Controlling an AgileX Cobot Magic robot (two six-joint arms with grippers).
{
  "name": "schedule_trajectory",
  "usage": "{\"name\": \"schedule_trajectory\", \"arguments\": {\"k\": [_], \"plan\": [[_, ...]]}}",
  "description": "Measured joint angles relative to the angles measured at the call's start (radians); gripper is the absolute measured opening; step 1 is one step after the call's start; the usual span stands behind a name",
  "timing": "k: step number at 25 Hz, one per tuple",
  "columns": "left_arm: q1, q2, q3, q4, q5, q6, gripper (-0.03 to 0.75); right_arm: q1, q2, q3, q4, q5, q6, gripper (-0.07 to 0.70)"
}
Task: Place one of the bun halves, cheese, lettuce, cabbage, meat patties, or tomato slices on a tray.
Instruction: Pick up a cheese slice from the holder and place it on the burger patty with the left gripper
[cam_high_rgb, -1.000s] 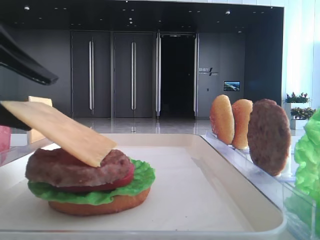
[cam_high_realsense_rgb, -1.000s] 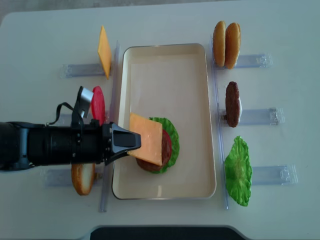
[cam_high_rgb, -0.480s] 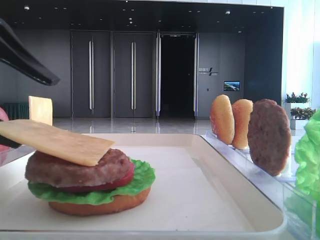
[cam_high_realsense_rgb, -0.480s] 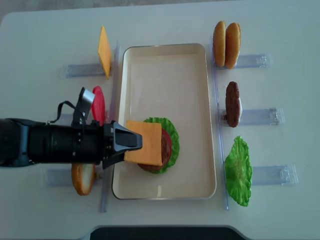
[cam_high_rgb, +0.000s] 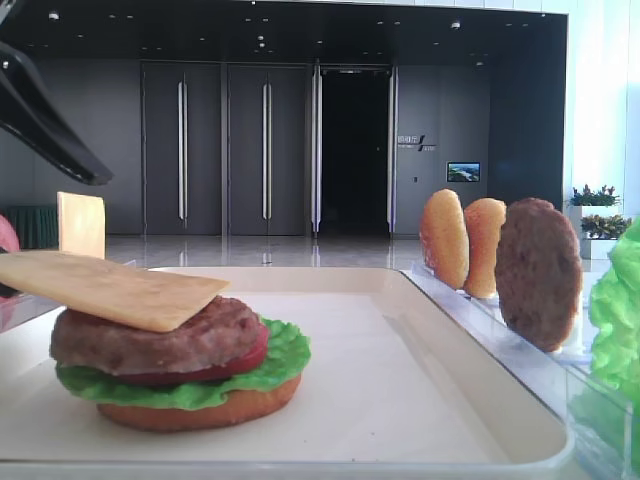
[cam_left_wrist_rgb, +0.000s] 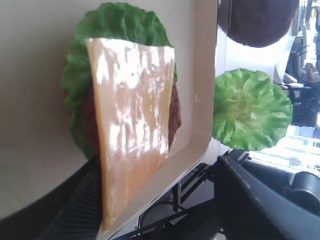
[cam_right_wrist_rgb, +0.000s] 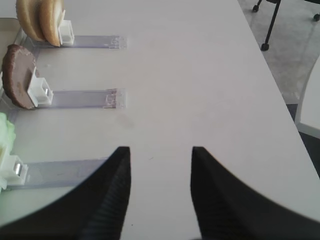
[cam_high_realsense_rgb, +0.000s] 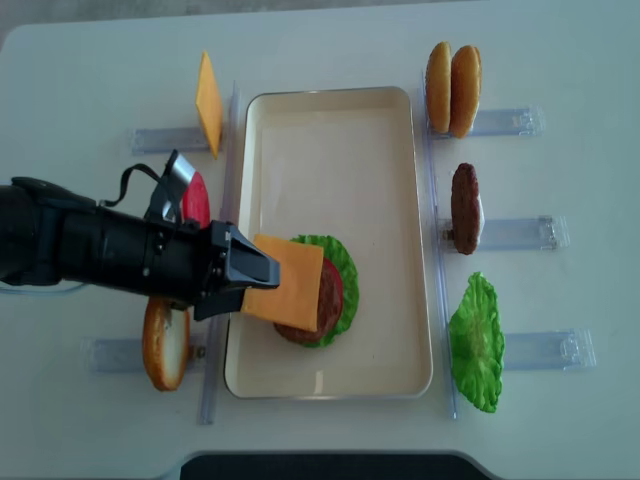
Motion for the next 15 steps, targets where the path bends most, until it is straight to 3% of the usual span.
{"name": "schedule_trajectory", "arguments": {"k": [9,15], "plan": [[0.000,0.000,-0.073,0.157,-0.007,-0.189,0.503,0.000,0.000,0.000,0.000,0.000,0.000,0.279],[0.000,0.000,-0.088,0.184,-0.007,-0.221,0.503,0.000,0.000,0.000,0.000,0.000,0.000,0.279]]}}
